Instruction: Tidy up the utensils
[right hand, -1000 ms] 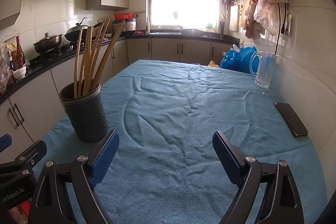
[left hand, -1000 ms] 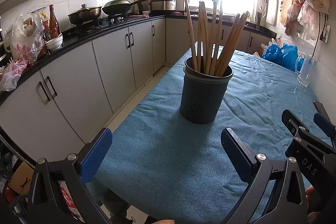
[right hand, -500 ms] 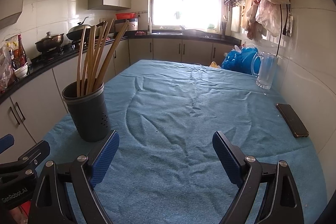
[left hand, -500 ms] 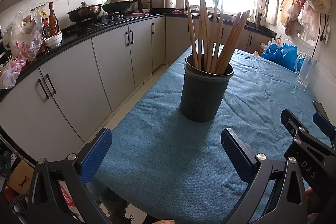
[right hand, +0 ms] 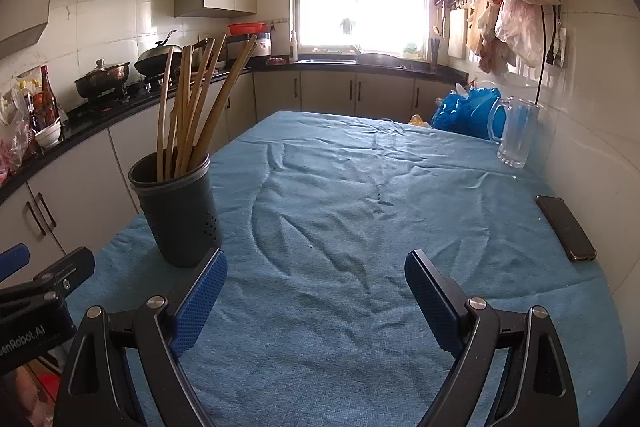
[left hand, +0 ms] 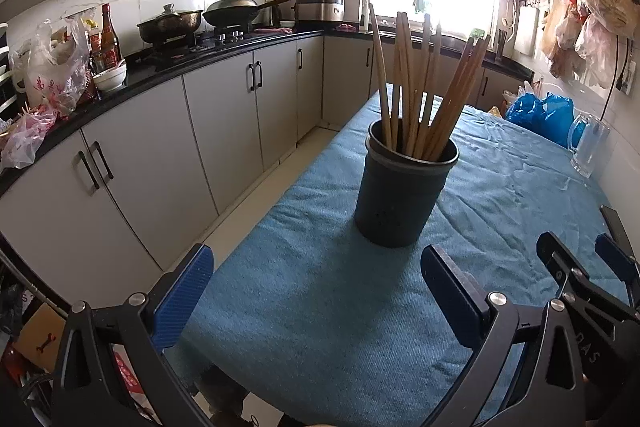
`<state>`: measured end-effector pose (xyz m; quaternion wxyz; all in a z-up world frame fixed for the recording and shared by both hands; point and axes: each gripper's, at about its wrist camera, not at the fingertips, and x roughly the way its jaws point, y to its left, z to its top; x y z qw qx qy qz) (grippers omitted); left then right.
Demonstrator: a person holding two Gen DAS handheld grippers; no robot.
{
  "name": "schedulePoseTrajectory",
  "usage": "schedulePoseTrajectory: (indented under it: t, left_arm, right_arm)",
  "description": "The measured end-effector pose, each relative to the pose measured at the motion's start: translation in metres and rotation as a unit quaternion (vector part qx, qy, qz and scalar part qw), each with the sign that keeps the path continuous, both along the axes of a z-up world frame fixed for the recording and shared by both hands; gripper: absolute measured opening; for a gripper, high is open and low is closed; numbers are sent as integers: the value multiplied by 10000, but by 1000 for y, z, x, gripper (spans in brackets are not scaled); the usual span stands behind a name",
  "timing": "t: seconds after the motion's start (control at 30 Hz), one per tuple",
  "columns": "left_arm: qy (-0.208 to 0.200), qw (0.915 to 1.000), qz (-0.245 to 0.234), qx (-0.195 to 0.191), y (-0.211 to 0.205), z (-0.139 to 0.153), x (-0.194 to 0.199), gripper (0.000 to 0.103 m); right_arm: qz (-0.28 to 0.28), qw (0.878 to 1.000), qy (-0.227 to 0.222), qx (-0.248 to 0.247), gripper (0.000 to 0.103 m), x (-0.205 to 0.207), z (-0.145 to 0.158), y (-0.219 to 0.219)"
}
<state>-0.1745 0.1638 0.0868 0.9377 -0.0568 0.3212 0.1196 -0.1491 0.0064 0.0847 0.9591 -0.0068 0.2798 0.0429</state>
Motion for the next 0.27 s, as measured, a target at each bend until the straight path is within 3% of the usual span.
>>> schedulePoseTrajectory:
  t: [0.27]
  left_arm:
    - [-30,9999,-62,121,-13,9,3,103]
  right_arm:
    - [-59,9998,3,210,93,3,4,-18]
